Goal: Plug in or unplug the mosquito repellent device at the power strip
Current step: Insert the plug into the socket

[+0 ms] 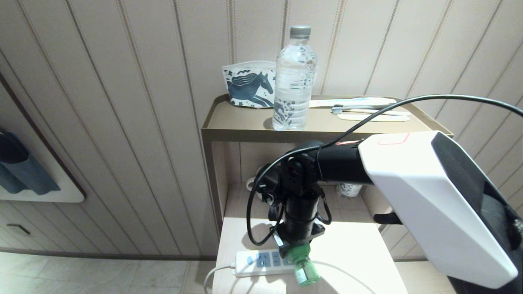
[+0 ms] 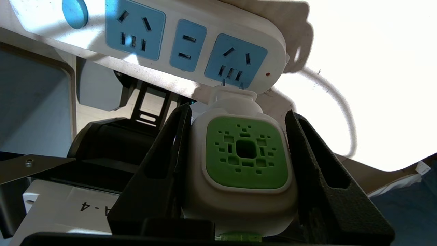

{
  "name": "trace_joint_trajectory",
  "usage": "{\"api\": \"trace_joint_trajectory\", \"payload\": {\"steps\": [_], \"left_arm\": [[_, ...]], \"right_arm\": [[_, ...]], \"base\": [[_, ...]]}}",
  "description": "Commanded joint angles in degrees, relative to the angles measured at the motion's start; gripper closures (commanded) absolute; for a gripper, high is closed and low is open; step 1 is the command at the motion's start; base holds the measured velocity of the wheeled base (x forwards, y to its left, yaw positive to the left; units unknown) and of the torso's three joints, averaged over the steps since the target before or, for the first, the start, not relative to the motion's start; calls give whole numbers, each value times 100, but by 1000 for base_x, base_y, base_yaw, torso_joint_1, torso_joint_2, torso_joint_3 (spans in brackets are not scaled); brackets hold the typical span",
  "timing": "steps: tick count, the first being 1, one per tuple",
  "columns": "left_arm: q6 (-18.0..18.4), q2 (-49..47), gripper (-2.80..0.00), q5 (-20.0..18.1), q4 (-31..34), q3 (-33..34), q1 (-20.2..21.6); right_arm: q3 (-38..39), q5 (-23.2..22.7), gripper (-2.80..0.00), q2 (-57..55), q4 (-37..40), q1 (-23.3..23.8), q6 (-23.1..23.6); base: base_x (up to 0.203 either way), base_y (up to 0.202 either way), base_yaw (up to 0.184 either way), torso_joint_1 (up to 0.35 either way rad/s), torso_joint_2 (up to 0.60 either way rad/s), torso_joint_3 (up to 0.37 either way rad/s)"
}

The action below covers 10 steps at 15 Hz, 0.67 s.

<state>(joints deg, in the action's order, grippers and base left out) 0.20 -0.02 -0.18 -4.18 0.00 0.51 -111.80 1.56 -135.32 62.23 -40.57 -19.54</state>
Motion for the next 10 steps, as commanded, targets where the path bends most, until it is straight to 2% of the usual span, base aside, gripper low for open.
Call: {"api": "trace_joint_trajectory", "payload": {"steps": [1, 10], "left_arm": [[-3, 2, 0, 9, -4, 0, 2], [-3, 2, 0, 1, -4, 0, 2]], "right_arm": [[1, 2, 0, -65, 35, -4, 4], [0, -7, 0, -206, 8, -39, 29]], "base": [[0, 0, 0, 0, 0, 0], [0, 0, 0, 0, 0, 0]]}}
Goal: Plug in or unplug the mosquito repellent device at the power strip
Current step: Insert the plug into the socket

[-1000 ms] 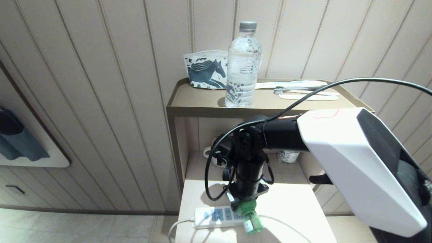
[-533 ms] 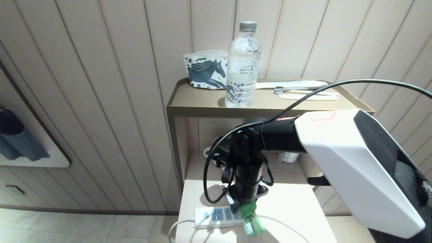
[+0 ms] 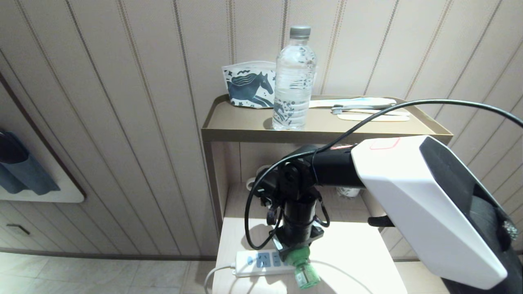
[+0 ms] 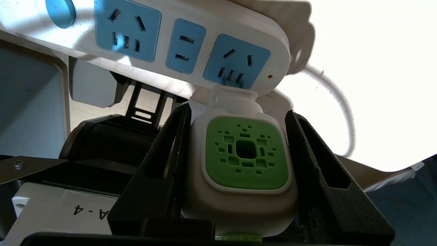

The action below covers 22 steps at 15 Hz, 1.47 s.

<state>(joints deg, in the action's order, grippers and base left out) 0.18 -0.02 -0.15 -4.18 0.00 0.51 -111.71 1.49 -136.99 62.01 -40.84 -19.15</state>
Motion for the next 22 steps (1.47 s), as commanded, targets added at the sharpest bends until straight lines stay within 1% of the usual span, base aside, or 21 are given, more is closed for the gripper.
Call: {"api": "trace_joint_trajectory", "payload": {"steps": [1, 10, 22], "left_arm": [[0, 2, 0, -2, -4, 0, 2], [0, 2, 0, -2, -4, 0, 2], [0, 2, 0, 3, -4, 0, 2]], "right_arm": [[-8, 9, 0, -30, 30, -12, -10], [18, 35, 0, 225, 72, 40, -1], [-17, 27, 0, -23, 80, -12, 8]], "base": [[0, 0, 0, 0, 0, 0], [0, 0, 0, 0, 0, 0], [0, 0, 0, 0, 0, 0]]}}
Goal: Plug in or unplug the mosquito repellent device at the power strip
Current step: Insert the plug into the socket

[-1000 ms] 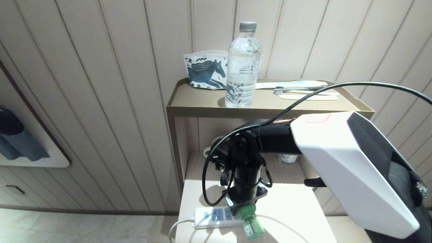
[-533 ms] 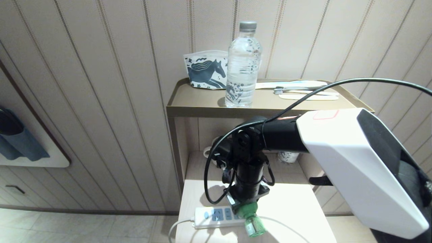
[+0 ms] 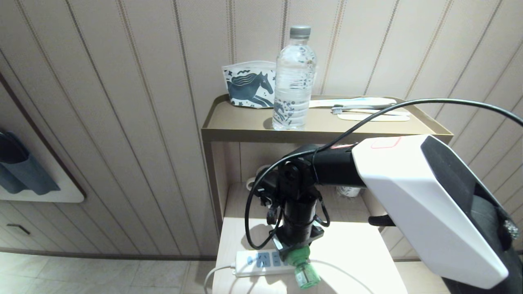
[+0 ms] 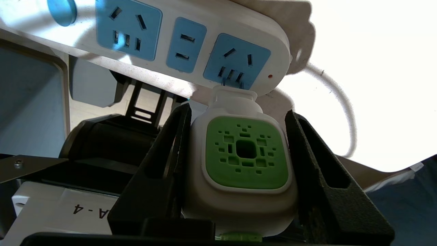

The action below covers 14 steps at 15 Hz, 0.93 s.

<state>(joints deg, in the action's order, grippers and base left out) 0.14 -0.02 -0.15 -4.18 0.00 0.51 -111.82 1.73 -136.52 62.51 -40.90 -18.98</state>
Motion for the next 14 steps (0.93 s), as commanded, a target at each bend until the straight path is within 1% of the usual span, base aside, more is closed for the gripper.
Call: {"api": "trace_joint_trajectory", "payload": {"steps": [1, 14], "left_arm": [[4, 2, 0, -2, -4, 0, 2], [4, 2, 0, -2, -4, 0, 2]], "right_arm": [[-15, 3, 0, -85, 24, -6, -9], [-6, 11, 0, 73, 24, 3, -9]], "base": [[0, 0, 0, 0, 0, 0], [0, 0, 0, 0, 0, 0]]}}
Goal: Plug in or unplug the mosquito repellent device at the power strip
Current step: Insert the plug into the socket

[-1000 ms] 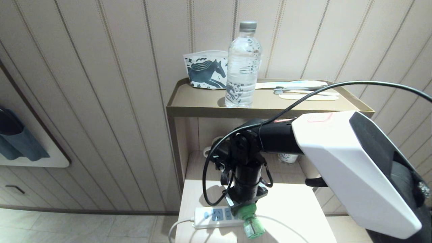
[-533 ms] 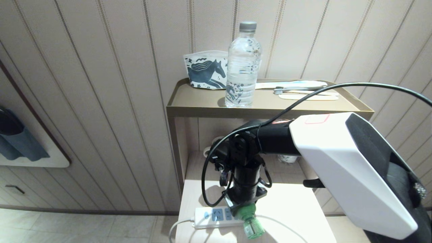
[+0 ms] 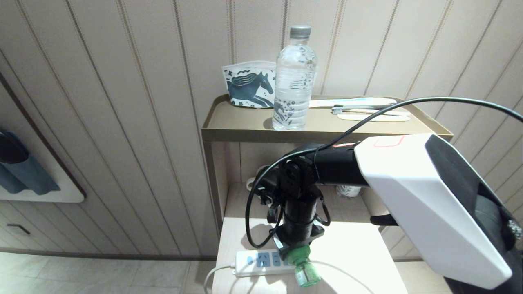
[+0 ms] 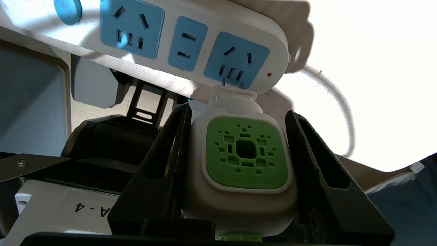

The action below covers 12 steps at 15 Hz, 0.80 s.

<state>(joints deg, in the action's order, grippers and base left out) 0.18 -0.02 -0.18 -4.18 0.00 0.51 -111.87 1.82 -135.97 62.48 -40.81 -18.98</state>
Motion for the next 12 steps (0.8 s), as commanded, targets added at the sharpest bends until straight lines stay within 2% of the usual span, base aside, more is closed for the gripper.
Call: {"api": "trace_joint_trajectory", "payload": {"steps": [1, 12], "left_arm": [[-1, 2, 0, 1, -4, 0, 2], [-1, 2, 0, 9, -4, 0, 2]], "right_arm": [[-1, 3, 0, 12, 28, -14, -9], [-18, 3, 0, -105, -25, -41, -9]], "base": [[0, 0, 0, 0, 0, 0], [0, 0, 0, 0, 0, 0]]}}
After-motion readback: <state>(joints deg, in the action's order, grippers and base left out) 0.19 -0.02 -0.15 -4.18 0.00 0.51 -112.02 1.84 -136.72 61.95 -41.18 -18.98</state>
